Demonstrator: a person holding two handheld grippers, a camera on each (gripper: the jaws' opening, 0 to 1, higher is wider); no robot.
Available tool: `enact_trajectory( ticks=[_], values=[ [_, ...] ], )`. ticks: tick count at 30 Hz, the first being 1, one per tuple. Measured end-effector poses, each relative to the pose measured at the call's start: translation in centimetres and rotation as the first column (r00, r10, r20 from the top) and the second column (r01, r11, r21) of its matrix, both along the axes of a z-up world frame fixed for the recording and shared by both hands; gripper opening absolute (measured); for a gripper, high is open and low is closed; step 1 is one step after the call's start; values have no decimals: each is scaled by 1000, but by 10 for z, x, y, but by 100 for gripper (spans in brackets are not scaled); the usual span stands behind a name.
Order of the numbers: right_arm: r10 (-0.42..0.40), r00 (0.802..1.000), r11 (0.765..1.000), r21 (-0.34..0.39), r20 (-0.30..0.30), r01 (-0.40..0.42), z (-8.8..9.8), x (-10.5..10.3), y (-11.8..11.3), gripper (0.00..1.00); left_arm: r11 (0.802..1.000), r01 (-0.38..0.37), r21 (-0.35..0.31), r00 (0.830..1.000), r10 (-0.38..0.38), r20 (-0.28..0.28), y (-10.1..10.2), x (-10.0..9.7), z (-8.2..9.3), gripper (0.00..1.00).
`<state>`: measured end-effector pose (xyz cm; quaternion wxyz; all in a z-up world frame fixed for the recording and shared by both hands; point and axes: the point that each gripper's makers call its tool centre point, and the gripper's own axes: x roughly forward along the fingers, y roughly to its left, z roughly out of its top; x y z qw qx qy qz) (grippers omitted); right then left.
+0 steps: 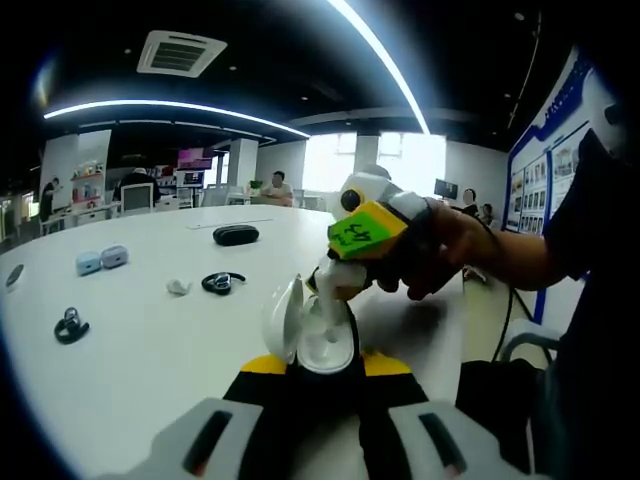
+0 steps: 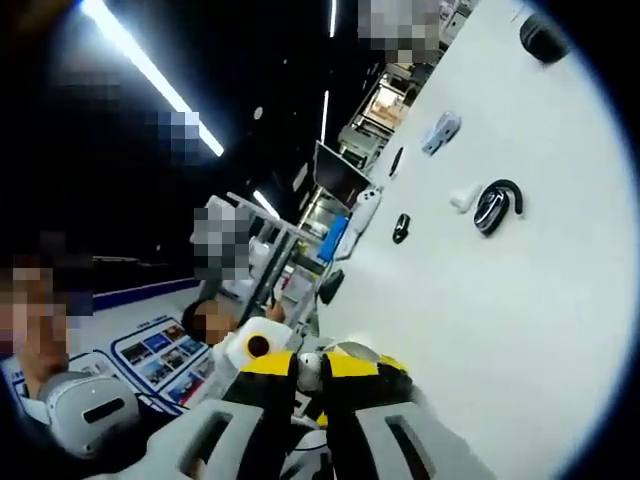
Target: Pick up the earbuds from the table and place the earbuds into the earbud case
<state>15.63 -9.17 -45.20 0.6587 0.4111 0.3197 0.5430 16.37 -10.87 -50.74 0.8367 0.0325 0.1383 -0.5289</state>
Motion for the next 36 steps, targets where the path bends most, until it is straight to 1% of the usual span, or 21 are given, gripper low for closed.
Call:
enact_trajectory(
  ticks=[4, 6, 10, 16, 20, 22, 27, 30, 36],
  values=[
    [0, 1000, 1000, -6, 1, 0, 0, 2, -3, 10, 1000, 1, -1, 1000, -1, -1, 0, 0, 0, 25],
    [10, 1000, 1000, -13, 0, -10, -2, 1, -3, 10, 1000, 0, -1, 1000, 0, -1, 0, 0, 0, 25],
    [34, 999, 999, -1, -15, -34, -3, 1, -3, 10, 1000, 0, 0, 1000, 0, 0, 0, 0, 0, 25],
    [101, 994, 995, 3, -39, -101, -3, 1, -4, 10, 1000, 0, 0, 1000, 0, -1, 0, 0, 0, 25],
    [150, 988, 989, -14, -31, -150, -3, 1, -3, 10, 1000, 1, 0, 1000, -1, -2, 0, 0, 0, 25],
    [162, 986, 987, -14, -30, -162, -3, 1, -3, 10, 1000, 1, -1, 1000, -1, -3, 0, 0, 0, 25],
    [158, 987, 987, -28, -23, -158, -4, 6, -5, 10, 1000, 0, -2, 1000, 0, -6, 0, 0, 0, 25],
    [164, 986, 986, -39, -11, -164, -4, 5, -5, 10, 1000, 1, -2, 1000, -2, -8, 0, 0, 0, 25],
    [166, 986, 985, -39, -15, -166, -4, 6, -6, 10, 1000, 3, -2, 1000, -3, -7, -1, 0, 0, 25]
  ],
)
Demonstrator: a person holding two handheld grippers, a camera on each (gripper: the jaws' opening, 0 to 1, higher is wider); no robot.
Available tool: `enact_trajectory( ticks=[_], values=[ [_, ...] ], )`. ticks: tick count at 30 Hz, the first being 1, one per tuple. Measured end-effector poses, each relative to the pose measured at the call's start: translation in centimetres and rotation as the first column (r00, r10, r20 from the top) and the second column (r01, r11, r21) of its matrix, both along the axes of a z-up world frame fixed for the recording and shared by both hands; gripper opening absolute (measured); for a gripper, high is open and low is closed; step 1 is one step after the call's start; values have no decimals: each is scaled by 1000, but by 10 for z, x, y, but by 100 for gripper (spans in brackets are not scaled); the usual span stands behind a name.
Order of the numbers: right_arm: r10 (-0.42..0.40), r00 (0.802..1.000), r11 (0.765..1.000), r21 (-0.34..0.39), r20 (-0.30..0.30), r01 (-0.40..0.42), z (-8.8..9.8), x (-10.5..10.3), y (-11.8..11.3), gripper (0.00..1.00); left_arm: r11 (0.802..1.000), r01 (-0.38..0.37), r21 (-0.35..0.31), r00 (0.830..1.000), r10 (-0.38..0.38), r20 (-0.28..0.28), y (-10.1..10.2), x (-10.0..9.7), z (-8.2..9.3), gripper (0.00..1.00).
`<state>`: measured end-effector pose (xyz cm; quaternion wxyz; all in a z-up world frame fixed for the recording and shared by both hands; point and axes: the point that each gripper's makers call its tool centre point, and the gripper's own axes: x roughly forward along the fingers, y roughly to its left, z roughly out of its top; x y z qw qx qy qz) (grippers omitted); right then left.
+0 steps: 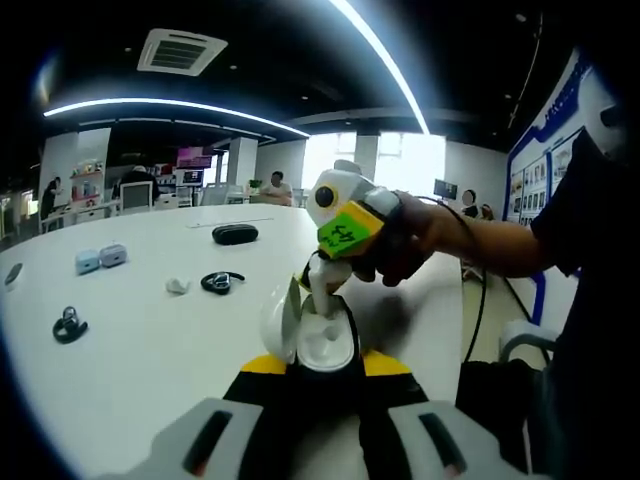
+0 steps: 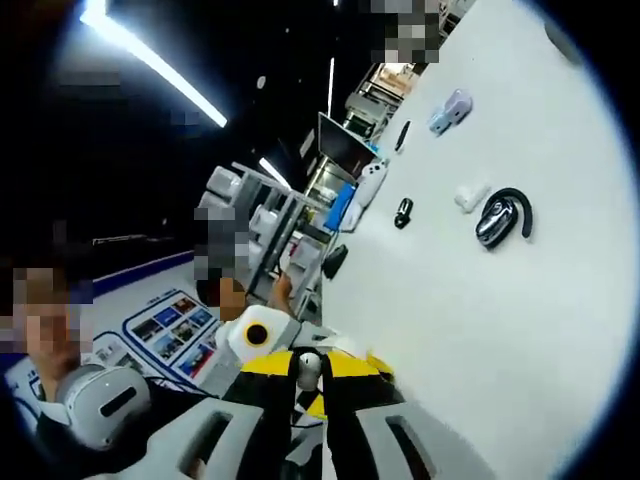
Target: Pick up the earbuds from the table and place the earbuds into the earbud case
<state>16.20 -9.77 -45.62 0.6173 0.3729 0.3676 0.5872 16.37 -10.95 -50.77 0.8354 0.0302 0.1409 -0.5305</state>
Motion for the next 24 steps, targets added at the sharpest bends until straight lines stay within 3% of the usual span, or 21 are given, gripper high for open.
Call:
enact_trajectory(
  ticks=[24],
  values=[
    [-38, 999, 999, -15, 1, 38, -6, 4, -19, 10, 1000, -2, 4, 1000, 2, 4, 0, 0, 0, 25]
  ],
)
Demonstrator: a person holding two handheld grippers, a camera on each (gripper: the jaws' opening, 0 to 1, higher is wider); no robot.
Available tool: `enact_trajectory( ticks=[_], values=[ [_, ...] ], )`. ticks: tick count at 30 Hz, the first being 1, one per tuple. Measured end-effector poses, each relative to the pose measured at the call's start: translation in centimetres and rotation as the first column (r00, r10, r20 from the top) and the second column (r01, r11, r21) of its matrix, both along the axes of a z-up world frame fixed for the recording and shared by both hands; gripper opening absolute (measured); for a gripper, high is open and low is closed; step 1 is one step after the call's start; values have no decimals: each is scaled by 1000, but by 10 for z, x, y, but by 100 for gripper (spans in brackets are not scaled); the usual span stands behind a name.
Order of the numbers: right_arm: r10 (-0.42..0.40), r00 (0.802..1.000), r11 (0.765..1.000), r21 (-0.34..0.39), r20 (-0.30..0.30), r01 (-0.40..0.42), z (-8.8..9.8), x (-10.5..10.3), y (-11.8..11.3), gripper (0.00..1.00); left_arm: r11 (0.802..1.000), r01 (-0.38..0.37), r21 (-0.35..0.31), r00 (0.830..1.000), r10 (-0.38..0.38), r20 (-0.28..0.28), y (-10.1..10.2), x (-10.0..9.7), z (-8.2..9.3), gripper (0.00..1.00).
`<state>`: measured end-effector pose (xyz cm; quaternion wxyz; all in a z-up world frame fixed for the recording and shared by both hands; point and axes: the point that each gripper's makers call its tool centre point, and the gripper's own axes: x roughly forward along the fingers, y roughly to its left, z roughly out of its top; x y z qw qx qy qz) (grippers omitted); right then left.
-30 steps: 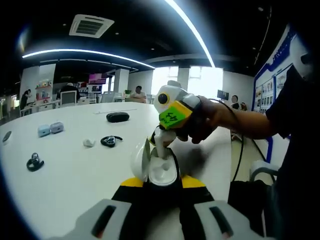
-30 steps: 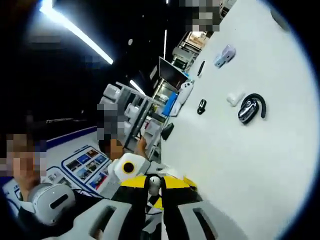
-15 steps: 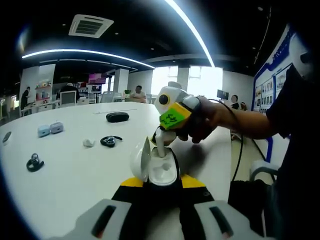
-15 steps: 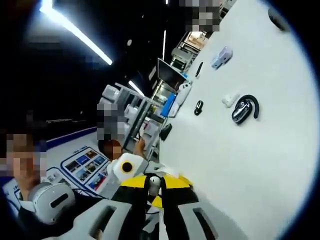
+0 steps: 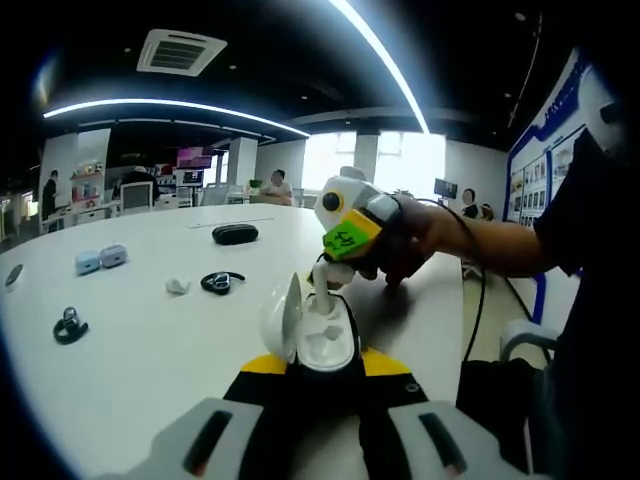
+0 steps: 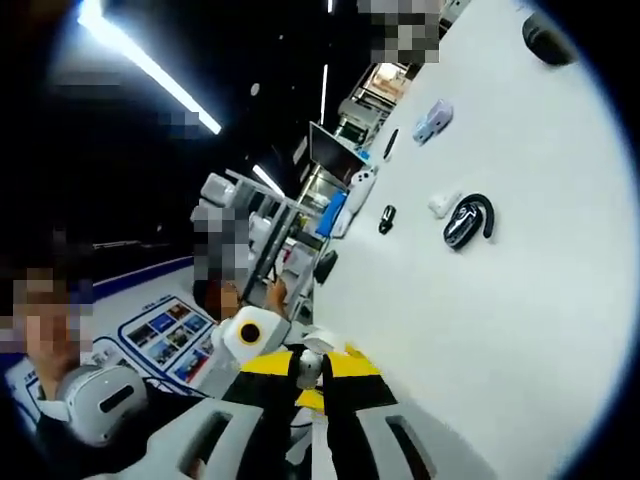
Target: Pick up the earbuds from the table and place the earbuds into the earbud case
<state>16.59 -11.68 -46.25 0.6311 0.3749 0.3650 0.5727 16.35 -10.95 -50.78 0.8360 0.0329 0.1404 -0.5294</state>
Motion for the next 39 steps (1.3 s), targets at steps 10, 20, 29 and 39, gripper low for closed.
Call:
enact_trajectory(
  ticks=[10, 20, 29, 39],
  values=[
    [59, 996, 998, 22, 64, -60, 13, -2, 3, 10, 1000, 1, -1, 1000, -1, -2, 0, 0, 0, 25],
    [169, 984, 986, -15, 56, -168, 8, -11, 17, 10, 1000, 1, -2, 1000, -1, -2, 0, 0, 0, 25],
    [208, 976, 977, -53, 56, -205, 4, -11, 15, 10, 1000, 4, -4, 1000, -4, -6, 0, 1, 0, 25],
    [206, 965, 972, -146, 162, -183, -1, -8, 14, 10, 1000, 3, -4, 1000, -3, -7, 0, 1, 0, 25]
  ],
)
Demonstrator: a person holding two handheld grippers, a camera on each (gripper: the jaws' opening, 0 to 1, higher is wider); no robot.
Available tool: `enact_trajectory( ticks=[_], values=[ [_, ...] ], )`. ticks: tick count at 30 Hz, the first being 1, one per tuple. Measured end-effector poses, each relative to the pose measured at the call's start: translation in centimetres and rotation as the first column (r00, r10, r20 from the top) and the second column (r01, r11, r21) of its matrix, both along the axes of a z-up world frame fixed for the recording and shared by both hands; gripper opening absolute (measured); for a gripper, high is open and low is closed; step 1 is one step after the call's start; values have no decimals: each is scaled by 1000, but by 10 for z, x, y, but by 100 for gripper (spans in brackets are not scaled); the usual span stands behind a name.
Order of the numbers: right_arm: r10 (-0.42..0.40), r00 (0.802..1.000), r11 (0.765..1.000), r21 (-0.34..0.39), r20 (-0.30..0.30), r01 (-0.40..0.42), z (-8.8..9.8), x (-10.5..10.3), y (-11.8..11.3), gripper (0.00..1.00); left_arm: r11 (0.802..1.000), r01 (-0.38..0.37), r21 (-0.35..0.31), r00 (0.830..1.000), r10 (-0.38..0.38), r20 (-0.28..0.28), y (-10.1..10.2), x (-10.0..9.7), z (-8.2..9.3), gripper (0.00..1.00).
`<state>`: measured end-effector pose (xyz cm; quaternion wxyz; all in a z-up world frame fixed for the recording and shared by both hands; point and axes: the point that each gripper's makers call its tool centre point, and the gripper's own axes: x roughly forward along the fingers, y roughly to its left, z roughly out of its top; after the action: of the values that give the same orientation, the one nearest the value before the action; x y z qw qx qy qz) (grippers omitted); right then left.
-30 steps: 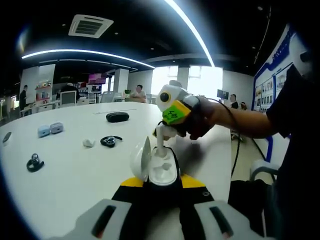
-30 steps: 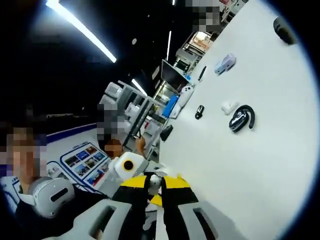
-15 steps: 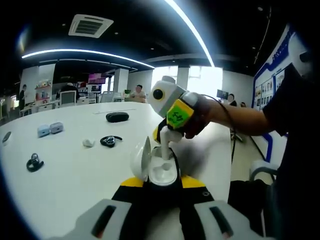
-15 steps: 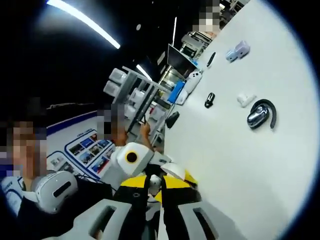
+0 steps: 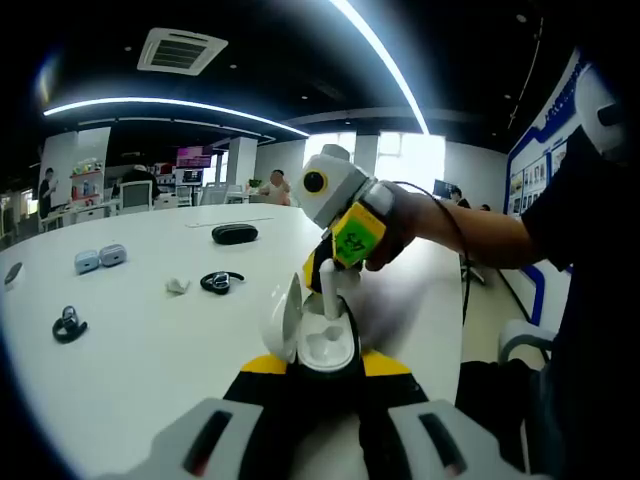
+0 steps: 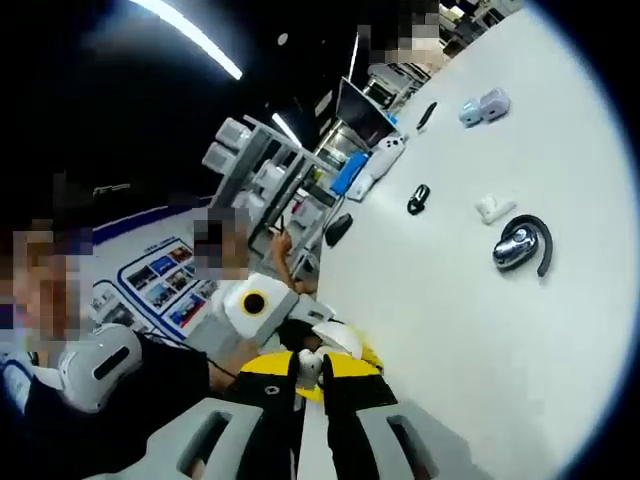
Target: Pick up the earbuds from the table and place the earbuds into the earbud case
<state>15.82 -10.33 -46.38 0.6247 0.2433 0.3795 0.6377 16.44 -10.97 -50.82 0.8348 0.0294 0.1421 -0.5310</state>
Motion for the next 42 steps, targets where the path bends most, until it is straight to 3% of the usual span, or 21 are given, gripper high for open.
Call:
enact_trajectory(
  ticks=[2, 4, 7, 10, 12, 16, 17, 21, 22, 23, 26, 33, 39, 42],
  values=[
    [-3, 1000, 1000, -22, 30, 3, 0, -2, -1, 10, 1000, 0, -1, 1000, 0, -1, 0, 0, 0, 25],
    [-13, 995, 998, -55, 100, 19, -2, -1, -2, 11, 1000, 0, -2, 1000, 0, -2, 0, 0, 0, 25],
    [8, 990, 997, -78, 139, 2, -1, -6, -3, 11, 1000, 1, -2, 1000, -1, -2, -1, 0, 0, 25],
    [40, 975, 993, -118, 219, -14, -3, -7, -3, 11, 1000, 1, -1, 1000, -1, -2, -1, 0, 0, 25],
    [93, 946, 985, -169, 310, -41, -5, -10, -2, 11, 1000, 1, 0, 1000, -1, -1, -1, 0, 0, 25],
    [212, 874, 958, -272, 438, -97, -7, -14, -1, 10, 1000, 0, 1, 1000, 0, 1, -1, 0, 0, 25],
    [249, 844, 948, -298, 476, -111, -6, -14, -1, 10, 1000, 0, 1, 1000, 0, 1, -1, 0, 0, 25],
    [433, 680, 882, -432, 591, -186, -6, -19, 1, 10, 1000, 0, 2, 1000, 0, 2, -1, 0, 0, 25],
    [468, 648, 865, -460, 600, -199, -7, -20, 1, 10, 1000, 1, 2, 1000, -1, 2, -1, 0, 0, 25],
    [497, 631, 849, -485, 596, -210, -7, -21, 2, 10, 1000, 1, 2, 1000, -1, 2, -1, 0, 0, 25],
    [554, 602, 811, -536, 575, -234, -6, -12, 1, 10, 1000, 0, 2, 1000, 0, 3, -1, 0, 0, 25],
    [655, 537, 732, -624, 531, -276, -8, -15, 5, 11, 1000, 1, 3, 1000, -1, 7, -1, 0, 0, 25],
    [725, 467, 665, -690, 506, -285, -17, -10, 2, 11, 1000, 4, 4, 1000, -4, 8, -1, 0, 0, 25],
    [744, 439, 649, -701, 503, -297, -17, -9, 1, 11, 1000, 4, 4, 1000, -4, 9, -1, -1, 0, 25]
  ],
)
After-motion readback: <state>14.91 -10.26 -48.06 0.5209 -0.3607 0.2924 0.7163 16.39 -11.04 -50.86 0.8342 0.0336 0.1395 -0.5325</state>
